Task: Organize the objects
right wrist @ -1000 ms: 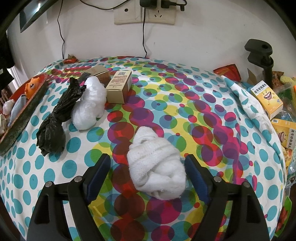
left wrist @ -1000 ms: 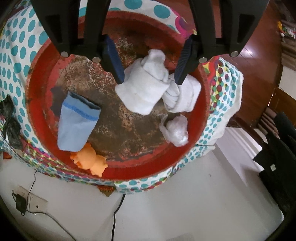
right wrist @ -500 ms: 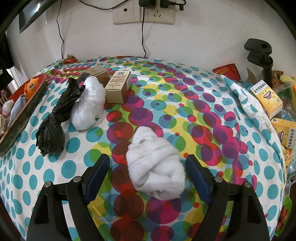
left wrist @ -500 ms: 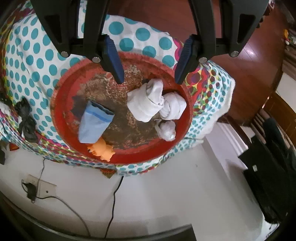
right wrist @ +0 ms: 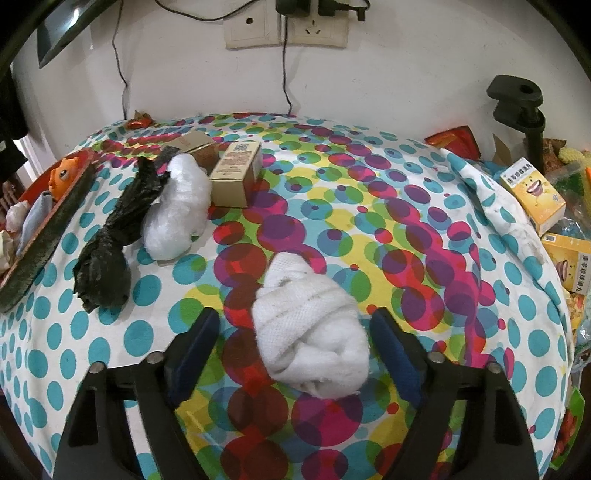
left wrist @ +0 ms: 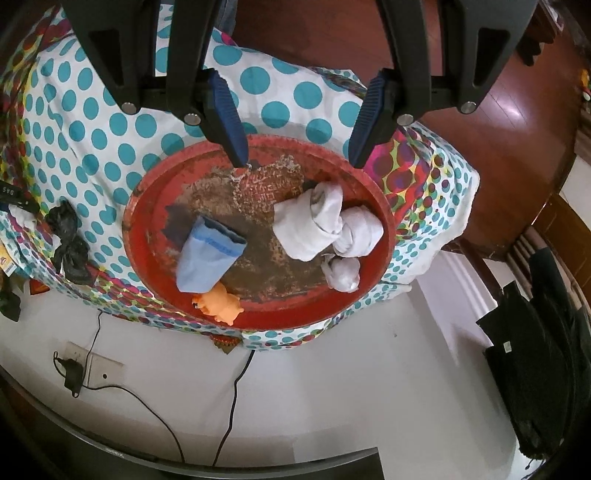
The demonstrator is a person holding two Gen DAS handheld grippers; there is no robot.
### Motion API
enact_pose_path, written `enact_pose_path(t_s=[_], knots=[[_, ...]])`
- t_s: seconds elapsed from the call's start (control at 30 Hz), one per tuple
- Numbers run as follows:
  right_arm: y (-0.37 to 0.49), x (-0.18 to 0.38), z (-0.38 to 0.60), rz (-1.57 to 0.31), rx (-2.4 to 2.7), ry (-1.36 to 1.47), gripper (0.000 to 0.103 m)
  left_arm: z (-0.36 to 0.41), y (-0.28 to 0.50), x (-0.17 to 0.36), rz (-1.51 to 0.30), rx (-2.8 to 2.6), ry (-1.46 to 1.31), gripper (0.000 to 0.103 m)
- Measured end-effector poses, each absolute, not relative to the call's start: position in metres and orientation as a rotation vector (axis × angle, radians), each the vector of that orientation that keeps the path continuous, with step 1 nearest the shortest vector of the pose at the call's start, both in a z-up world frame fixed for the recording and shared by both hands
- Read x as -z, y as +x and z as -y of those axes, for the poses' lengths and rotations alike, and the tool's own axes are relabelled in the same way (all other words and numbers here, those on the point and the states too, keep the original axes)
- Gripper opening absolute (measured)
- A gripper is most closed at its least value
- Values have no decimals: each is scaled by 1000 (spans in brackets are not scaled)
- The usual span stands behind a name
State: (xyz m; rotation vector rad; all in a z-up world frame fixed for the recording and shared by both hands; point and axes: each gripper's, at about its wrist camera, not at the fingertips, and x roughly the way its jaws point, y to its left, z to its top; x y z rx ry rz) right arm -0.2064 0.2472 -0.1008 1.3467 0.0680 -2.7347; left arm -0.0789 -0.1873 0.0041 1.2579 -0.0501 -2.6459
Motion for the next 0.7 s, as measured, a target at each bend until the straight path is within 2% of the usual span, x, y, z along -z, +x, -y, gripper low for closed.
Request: enact_pose_path(t_s=[0.3, 0.4, 0.7], knots=[[-197, 98, -274, 0, 2798, 1356, 43, 190, -73, -1, 25, 2654, 1266, 58], [-190, 98, -287, 52, 2809, 1375, 40, 190, -72, -1, 7, 2671, 1278, 58], [-155, 86, -305, 148, 2789, 1361, 38, 187, -73, 4, 18, 2668, 1316, 58]])
